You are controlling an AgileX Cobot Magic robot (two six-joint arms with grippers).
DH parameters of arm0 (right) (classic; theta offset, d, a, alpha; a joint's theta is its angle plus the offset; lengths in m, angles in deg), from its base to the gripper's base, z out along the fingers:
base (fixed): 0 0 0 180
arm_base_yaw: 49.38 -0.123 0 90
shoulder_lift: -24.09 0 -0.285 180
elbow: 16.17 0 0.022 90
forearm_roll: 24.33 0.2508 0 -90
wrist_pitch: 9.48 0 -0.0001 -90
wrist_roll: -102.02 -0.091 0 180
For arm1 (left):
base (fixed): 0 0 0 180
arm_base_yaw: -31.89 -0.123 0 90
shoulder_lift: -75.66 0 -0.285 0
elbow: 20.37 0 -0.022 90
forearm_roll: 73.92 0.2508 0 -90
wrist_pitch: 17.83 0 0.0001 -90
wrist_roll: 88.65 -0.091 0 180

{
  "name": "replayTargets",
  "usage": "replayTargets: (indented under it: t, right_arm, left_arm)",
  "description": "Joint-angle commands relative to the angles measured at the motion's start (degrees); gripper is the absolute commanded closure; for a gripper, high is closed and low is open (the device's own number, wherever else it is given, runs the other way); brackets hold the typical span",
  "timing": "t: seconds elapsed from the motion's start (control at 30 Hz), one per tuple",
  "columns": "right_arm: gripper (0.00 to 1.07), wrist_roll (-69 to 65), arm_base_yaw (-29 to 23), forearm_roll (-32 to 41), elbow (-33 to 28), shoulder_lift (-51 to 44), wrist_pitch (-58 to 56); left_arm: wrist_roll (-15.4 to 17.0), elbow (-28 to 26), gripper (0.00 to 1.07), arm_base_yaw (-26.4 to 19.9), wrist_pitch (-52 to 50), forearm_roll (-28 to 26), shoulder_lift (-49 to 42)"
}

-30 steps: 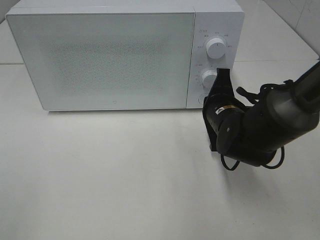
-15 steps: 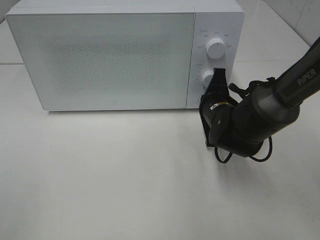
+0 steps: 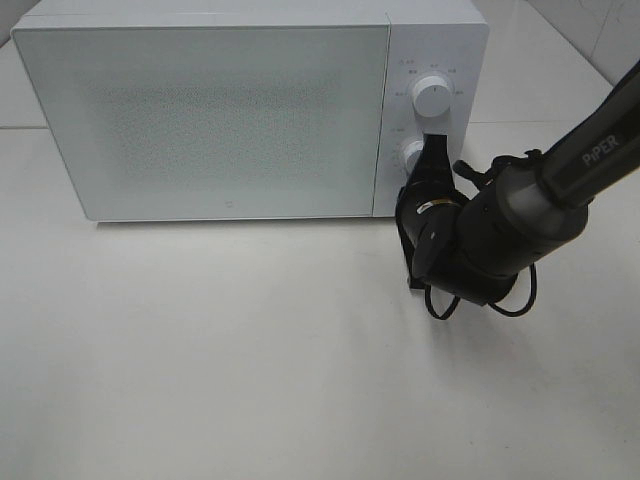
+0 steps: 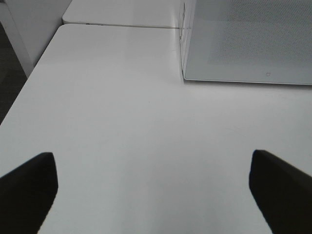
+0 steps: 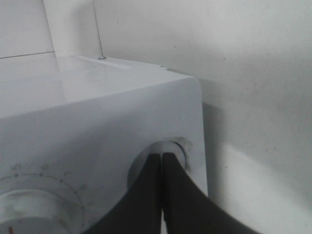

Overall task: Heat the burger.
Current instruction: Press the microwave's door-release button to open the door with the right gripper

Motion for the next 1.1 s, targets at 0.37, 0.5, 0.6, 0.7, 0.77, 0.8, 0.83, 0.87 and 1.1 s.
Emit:
replayTargets:
  t: [0.37,0.5,0.6,0.7,0.77,0.8,0.83,0.87,1.1]
  right_arm:
    - [1.07,2.1,0.5,1.1,5.9,0.9,8.7]
    - [1.07,2.7,0.5,1.9,8.1,2.2,12.6]
    - [1.07,3.3,0.5,1.9,10.0,3.1,13.9]
    - [1.07,4.4,0.6,1.8,11.0,3.3,14.4]
    - [1.07,4.8,0.6,1.8,11.1,3.3,14.6]
    - [1.07,4.8,0.6,1.8,11.1,3.3,14.6]
    - [1.07,4.8,0.6,1.8,11.1,3.3,14.5]
    - [1.07,4.8,0.6,1.8,11.1,3.3,14.5]
    - [1.07,5.4,0.6,1.8,11.1,3.3,14.4]
  left_arm:
    - [0.5,0.1,0.06,-0.2,-0.5,0.0,-1.2]
    - [0.5,0.1,0.06,-0.2,-0.5,0.0,-1.2]
    - [0.5,0.1,0.06,-0.2,-0.5,0.0,-1.2]
    - [0.5,0.1,0.06,-0.2,-0.5,0.0,-1.2]
    - [0.5,0.1,0.06,-0.2,-0.5,0.0,-1.2]
    - [0.5,0.1,0.06,-0.2,-0.5,0.0,-1.2]
    - [0.5,0.1,0.06,-0.2,-0.5,0.0,-1.2]
    - [0.5,0.1,0.06,-0.2,-0.5,0.0,-1.2]
    - [0.5,0.1,0.06,-0.2,-0.5,0.0,-1.2]
